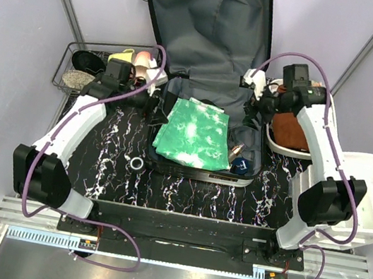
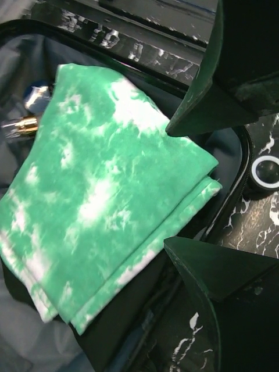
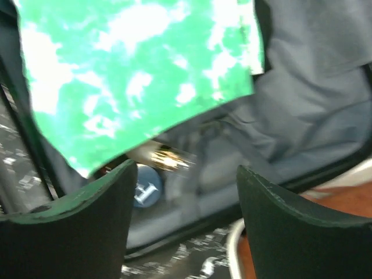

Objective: Open, take out, and arrange the luggage

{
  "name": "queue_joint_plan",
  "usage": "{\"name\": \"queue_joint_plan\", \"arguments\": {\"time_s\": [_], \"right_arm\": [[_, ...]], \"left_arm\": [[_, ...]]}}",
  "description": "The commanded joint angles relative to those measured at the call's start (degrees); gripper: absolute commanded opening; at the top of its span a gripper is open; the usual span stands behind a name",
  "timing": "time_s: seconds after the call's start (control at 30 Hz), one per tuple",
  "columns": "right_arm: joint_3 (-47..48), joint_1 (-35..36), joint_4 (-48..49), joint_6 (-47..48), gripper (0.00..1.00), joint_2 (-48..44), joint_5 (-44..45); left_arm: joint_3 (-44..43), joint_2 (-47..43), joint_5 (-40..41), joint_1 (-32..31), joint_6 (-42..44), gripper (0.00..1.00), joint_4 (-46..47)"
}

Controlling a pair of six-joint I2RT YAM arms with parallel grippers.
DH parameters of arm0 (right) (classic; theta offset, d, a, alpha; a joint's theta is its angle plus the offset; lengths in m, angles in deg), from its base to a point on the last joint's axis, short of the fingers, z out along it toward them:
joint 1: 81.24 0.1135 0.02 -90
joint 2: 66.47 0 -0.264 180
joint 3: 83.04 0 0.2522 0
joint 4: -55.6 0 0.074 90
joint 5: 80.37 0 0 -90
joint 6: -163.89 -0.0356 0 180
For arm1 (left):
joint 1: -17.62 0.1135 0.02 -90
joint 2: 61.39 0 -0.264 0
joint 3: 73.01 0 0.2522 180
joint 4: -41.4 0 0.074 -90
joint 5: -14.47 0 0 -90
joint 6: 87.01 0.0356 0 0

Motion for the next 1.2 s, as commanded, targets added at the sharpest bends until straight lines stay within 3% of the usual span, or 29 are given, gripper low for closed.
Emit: {"name": "queue_joint_plan", "arguments": {"time_s": [0.0,0.2,0.4,0.57,0.73,0.83,0.87,0.93,0.97,1.1,1.17], "right_arm": [[-3.11,4.16,0.41,-17.99,0.76,0.15,-2.48],[-10.16,6.90,7.09,-21.59,0.77,-2.84,-3.98],[-11.47,6.20,9.63,-23.88,0.78,-4.51,-2.04],[-14.02,3.66,12.37,-26.78,0.86,-7.06,-1.08],[-17.35,2.77,16.23,-26.08,0.98,-10.39,-1.25],[-21.04,2.77,22.55,-24.50,1.00,-14.42,-1.16],[-23.92,2.77,24.39,-23.28,1.00,-15.49,-1.08],[-27.53,2.77,29.23,-22.65,1.00,-18.29,-1.16],[-28.43,2.86,30.46,-21.78,1.00,-19.01,-1.77],[-31.86,2.86,36.78,-20.10,1.00,-21.30,-4.94],[-33.97,3.47,40.04,-20.97,1.00,-22.44,-6.08]], "left_arm": [[1.87,-3.22,4.53,-5.66,12.10,0.73,-2.10],[3.90,-1.03,10.41,-14.54,35.75,0.63,-6.41],[5.56,3.45,14.02,-18.67,49.48,0.61,-9.83],[8.91,5.13,15.96,-21.31,56.44,0.72,-11.33],[9.88,8.02,17.54,-22.28,58.74,0.73,-9.15],[9.35,8.82,18.16,-22.11,54.61,0.61,-4.58],[9.00,8.73,17.72,-21.76,53.73,0.48,-3.61],[7.43,7.85,14.92,-21.06,48.99,0.34,-1.50],[6.46,7.68,13.69,-20.27,47.76,0.20,-1.40],[1.27,8.12,8.69,-18.59,40.03,0.00,-3.24],[-0.93,8.12,7.18,-18.07,37.74,0.00,-3.68]]}}
